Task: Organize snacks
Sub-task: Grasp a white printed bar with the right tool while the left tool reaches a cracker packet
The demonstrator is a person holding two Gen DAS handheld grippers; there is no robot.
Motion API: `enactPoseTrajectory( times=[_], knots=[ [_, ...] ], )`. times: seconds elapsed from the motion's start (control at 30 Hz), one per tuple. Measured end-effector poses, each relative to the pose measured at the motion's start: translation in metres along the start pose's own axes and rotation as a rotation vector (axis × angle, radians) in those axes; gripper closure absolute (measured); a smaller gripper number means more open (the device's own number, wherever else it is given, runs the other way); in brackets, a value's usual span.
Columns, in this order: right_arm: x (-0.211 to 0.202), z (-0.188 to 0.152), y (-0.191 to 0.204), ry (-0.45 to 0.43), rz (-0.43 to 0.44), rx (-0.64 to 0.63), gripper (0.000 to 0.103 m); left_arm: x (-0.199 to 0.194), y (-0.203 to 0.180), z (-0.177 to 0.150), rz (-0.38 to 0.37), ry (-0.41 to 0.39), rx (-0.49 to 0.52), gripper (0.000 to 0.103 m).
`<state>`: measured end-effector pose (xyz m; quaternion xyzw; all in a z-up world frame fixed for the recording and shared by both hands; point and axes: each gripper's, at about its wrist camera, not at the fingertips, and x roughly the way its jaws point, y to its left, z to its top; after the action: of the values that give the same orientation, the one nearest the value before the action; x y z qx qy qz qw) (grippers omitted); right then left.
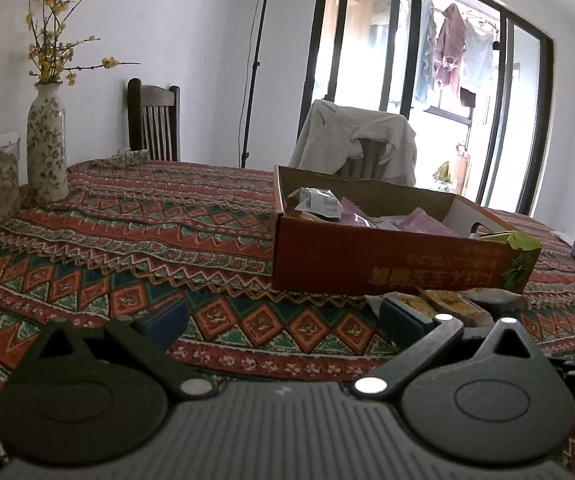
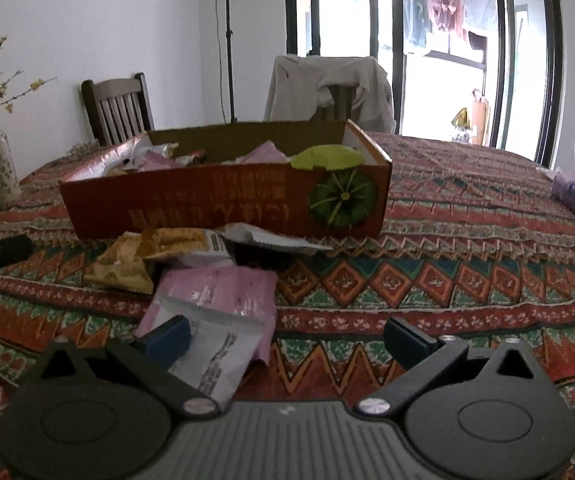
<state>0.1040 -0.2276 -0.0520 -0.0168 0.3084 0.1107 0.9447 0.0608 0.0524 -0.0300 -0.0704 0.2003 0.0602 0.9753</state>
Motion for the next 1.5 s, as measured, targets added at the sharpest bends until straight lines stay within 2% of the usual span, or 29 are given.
enactPoseTrajectory(
  times=[0.2, 0.27, 0.33, 0.37, 0.4, 0.43, 0.57, 0.67, 0.83, 1.03, 1.1, 1.13, 1.17, 1.2, 1.23, 1.27, 1.4, 1.5],
  knots=[
    [0.010, 0.006, -0.001, 0.018, 0.023, 0.019, 0.003, 0.000, 0.000, 0.000, 0.000, 0.000, 0.001, 0.000],
    [0.012, 0.006, -0.005, 0.021, 0.075, 0.044, 0.020, 0.000, 0.001, 0.000, -0.002, 0.001, -0.001, 0.000],
    [0.010, 0.005, -0.007, 0.016, 0.133, 0.059, 0.032, 0.001, 0.001, -0.001, -0.004, 0.004, -0.005, 0.000],
    [0.008, 0.004, -0.006, 0.009, 0.151, 0.055, 0.043, 0.001, 0.001, -0.001, -0.005, 0.006, -0.007, 0.000],
    [0.006, 0.003, -0.005, 0.004, 0.168, 0.051, 0.051, 0.002, 0.002, -0.001, -0.007, 0.008, -0.008, 0.000],
    [0.004, 0.002, -0.004, -0.003, 0.194, 0.047, 0.067, 0.002, 0.002, -0.001, -0.007, 0.009, -0.009, 0.000],
    [-0.005, 0.001, 0.004, -0.046, 0.189, 0.015, 0.084, 0.002, 0.002, -0.001, -0.007, 0.009, -0.012, 0.000],
    [-0.013, 0.002, 0.002, -0.081, 0.178, 0.018, 0.090, 0.002, 0.001, -0.001, -0.005, 0.012, -0.011, 0.000],
    [-0.024, 0.002, -0.005, -0.124, 0.147, 0.014, 0.093, 0.003, 0.002, -0.001, -0.004, 0.012, -0.012, 0.000],
    [-0.026, 0.003, -0.011, -0.140, 0.133, 0.028, 0.093, 0.003, 0.003, -0.001, -0.004, 0.013, -0.013, 0.000],
    [-0.025, 0.003, -0.011, -0.129, 0.134, 0.027, 0.089, 0.003, 0.002, -0.001, -0.004, 0.013, -0.014, 0.000],
    [-0.022, 0.003, -0.011, -0.116, 0.133, 0.029, 0.081, 0.003, 0.002, -0.001, -0.004, 0.013, -0.014, 0.000],
    [-0.019, 0.003, -0.011, -0.099, 0.125, 0.034, 0.056, 0.003, 0.002, -0.001, -0.003, 0.013, -0.014, 0.000],
    [-0.017, 0.002, -0.010, -0.087, 0.124, 0.043, 0.039, 0.003, 0.003, -0.001, -0.004, 0.012, -0.014, 0.000],
    [-0.016, 0.001, -0.009, -0.080, 0.126, 0.052, 0.011, 0.003, 0.003, -0.001, -0.004, 0.012, -0.014, 0.000],
    [-0.016, 0.001, -0.008, -0.081, 0.130, 0.058, 0.005, 0.003, 0.003, -0.001, -0.004, 0.012, -0.015, 0.000],
    [-0.018, 0.001, 0.005, -0.069, 0.147, 0.030, 0.006, 0.003, 0.002, -0.001, -0.006, 0.015, -0.013, 0.000],
    [-0.013, -0.002, 0.022, -0.023, 0.123, -0.019, 0.006, 0.003, 0.002, -0.001, -0.006, 0.015, -0.014, 0.000]
  ],
)
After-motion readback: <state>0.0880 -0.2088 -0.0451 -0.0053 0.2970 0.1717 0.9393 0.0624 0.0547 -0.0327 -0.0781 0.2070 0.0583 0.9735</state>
